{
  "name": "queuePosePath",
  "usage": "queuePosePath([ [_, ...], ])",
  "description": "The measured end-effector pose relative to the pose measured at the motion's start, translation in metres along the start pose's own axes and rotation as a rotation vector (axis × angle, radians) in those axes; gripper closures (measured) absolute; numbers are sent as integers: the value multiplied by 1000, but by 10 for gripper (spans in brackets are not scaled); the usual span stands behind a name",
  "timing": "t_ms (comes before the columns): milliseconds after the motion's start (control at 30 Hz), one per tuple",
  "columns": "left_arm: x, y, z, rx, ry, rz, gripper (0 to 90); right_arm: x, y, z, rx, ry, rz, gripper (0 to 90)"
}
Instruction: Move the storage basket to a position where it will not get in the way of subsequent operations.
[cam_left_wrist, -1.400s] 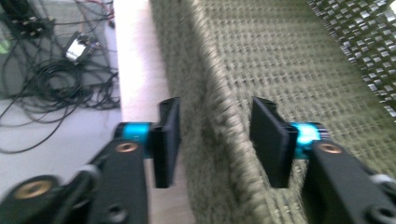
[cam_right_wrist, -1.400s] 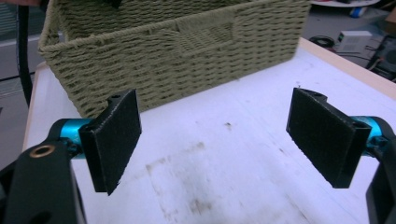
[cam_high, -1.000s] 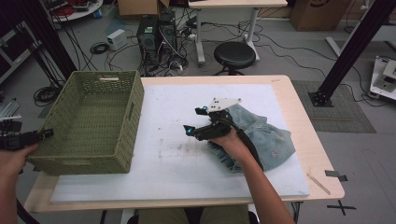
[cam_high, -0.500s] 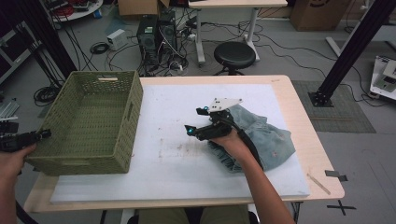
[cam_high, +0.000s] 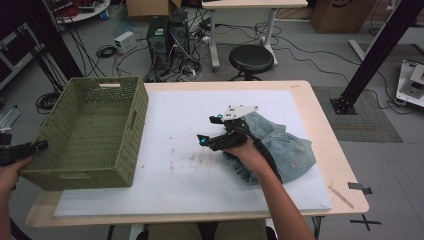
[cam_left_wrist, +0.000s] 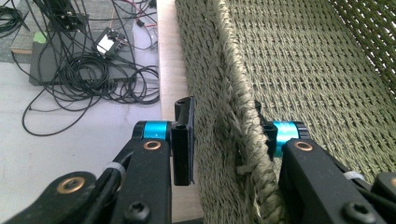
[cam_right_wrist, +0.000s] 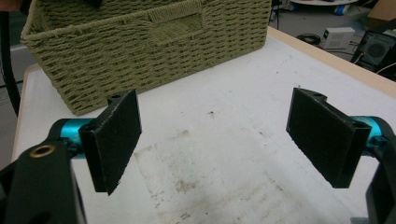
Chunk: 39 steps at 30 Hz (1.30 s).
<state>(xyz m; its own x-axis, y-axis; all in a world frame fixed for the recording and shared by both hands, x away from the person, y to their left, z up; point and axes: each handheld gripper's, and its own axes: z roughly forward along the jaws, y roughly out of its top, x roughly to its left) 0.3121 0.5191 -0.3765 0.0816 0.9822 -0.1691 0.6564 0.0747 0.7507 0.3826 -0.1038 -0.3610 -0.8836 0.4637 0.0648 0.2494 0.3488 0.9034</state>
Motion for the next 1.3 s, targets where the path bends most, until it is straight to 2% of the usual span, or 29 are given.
queuePosePath([
  [300, 5, -1, -2, 3, 7, -9, 672, 0, 0, 1, -1, 0, -3, 182],
  [500, 6, 0, -3, 7, 17, 0, 672, 1, 0, 1, -1, 3, -2, 182],
  [767, 7, -2, -4, -6, 9, -7, 668, 1, 0, 2, -2, 4, 0, 182],
  [800, 7, -2, -4, -15, 11, -9, 640, 1, 0, 1, -1, 3, 1, 182],
  [867, 8, -3, -6, -50, -2, -23, 524, 1, 0, 1, 0, 3, 1, 182],
  [967, 6, -2, -12, -133, -8, 0, 404, -1, 0, -1, -8, 2, 2, 182],
  [1200, -3, 7, -31, -240, -57, 15, 370, -3, -2, -7, -14, -2, 2, 182],
  [1300, -10, 11, -34, -251, -72, 34, 370, -5, -6, -12, -15, -9, 7, 182],
])
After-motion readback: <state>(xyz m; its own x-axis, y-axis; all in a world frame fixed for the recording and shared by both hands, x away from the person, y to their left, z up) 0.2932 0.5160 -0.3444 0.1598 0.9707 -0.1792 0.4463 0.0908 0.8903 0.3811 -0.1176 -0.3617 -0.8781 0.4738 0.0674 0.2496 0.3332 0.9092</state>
